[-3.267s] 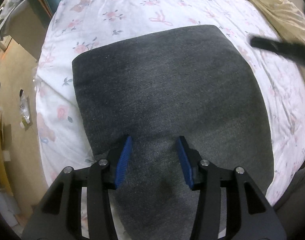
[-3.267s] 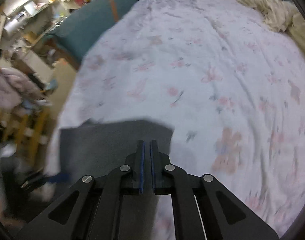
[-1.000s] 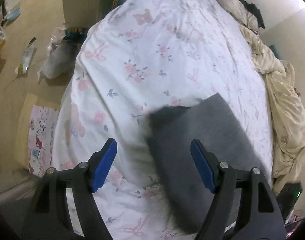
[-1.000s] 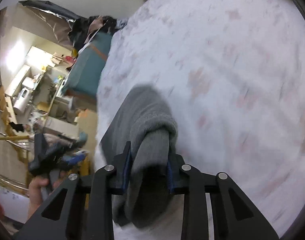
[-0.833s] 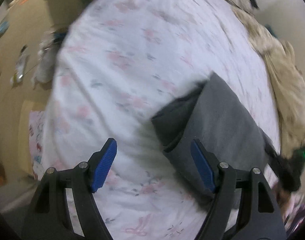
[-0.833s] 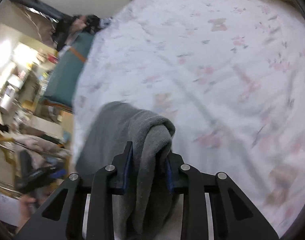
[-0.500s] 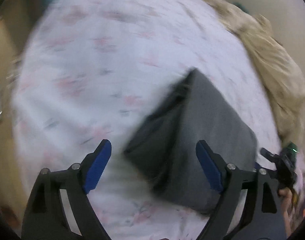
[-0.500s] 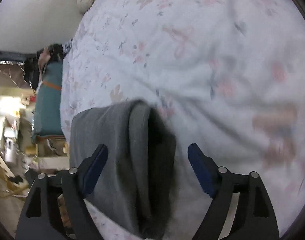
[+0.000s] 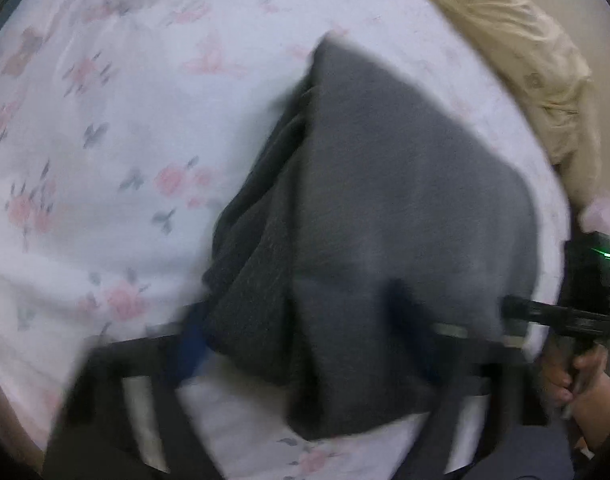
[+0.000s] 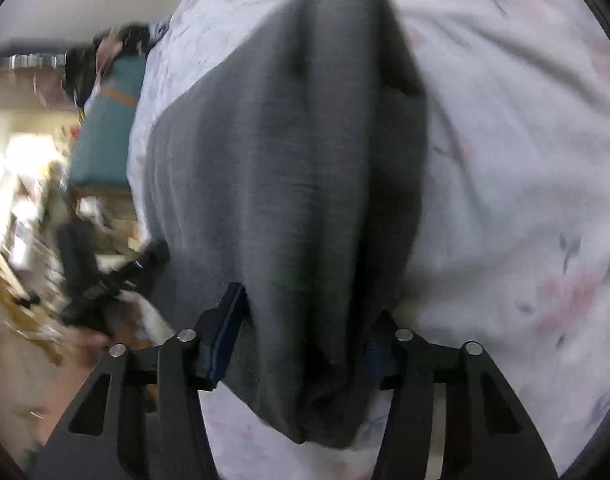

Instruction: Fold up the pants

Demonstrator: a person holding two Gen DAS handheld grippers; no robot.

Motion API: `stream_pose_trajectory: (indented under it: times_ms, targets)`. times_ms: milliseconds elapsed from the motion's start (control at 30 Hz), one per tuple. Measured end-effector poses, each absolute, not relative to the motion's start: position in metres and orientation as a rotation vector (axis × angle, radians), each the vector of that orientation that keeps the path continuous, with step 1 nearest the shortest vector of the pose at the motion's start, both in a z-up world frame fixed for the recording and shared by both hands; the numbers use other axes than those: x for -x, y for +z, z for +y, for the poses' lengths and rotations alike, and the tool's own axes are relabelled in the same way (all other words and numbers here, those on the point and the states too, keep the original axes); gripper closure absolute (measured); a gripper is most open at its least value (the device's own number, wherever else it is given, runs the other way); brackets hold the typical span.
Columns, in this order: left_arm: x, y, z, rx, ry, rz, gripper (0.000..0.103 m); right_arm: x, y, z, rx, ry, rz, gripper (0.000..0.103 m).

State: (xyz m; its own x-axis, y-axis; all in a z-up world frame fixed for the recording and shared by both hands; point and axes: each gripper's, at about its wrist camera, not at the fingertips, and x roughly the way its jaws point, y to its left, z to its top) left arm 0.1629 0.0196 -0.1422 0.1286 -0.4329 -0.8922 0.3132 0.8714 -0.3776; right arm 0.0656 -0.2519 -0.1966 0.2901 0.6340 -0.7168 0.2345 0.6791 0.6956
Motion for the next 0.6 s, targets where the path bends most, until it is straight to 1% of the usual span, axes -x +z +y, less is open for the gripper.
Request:
stream_pose_trajectory:
  times_ms: [33,67,133,267,367,400,433,467,500,533,567,600]
  targets:
    - [-0.163,-0.132,0.018,0.105,-0.54,1.313,0.076,-0.068,-0.192,-0.252,-0.822,0.317,1.267,0.074]
    - [-0.161,-0.119,0.016,0.102,-0.543,1.288,0.078,-0.07,-0.184,-0.252,-0.803,0.319,1.242,0.077]
    - [-0.153,-0.094,0.013,0.096,-0.535,1.216,0.081,-0.076,-0.158,-0.251,-0.728,0.329,1.189,0.078]
    - [-0.136,-0.045,0.018,0.184,-0.48,1.138,0.081,-0.101,-0.099,-0.261,-0.596,0.398,1.098,0.079]
    - [-0.097,-0.021,0.032,0.318,-0.396,1.059,0.081,-0.123,-0.069,-0.263,-0.496,0.501,1.087,0.078]
    - [-0.086,-0.024,0.036,0.346,-0.375,1.048,0.081,-0.123,-0.062,-0.26,-0.448,0.529,1.084,0.078]
    - [-0.068,-0.031,0.039,0.373,-0.34,1.046,0.078,-0.12,-0.057,-0.257,-0.401,0.546,1.083,0.077]
    - [-0.052,-0.043,0.041,0.39,-0.298,1.071,0.076,-0.12,-0.058,-0.257,-0.372,0.557,1.1,0.072]
    - [-0.041,-0.063,0.04,0.41,-0.259,1.14,0.072,-0.117,-0.067,-0.26,-0.377,0.557,1.14,0.067]
    - [-0.031,-0.089,0.04,0.409,-0.21,1.244,0.069,-0.114,-0.08,-0.264,-0.396,0.535,1.192,0.06]
    - [-0.023,-0.115,0.041,0.363,-0.127,1.363,0.069,-0.111,-0.101,-0.268,-0.407,0.491,1.267,0.056]
    - [-0.019,-0.134,0.045,0.304,-0.041,1.448,0.068,-0.108,-0.125,-0.271,-0.406,0.441,1.362,0.056]
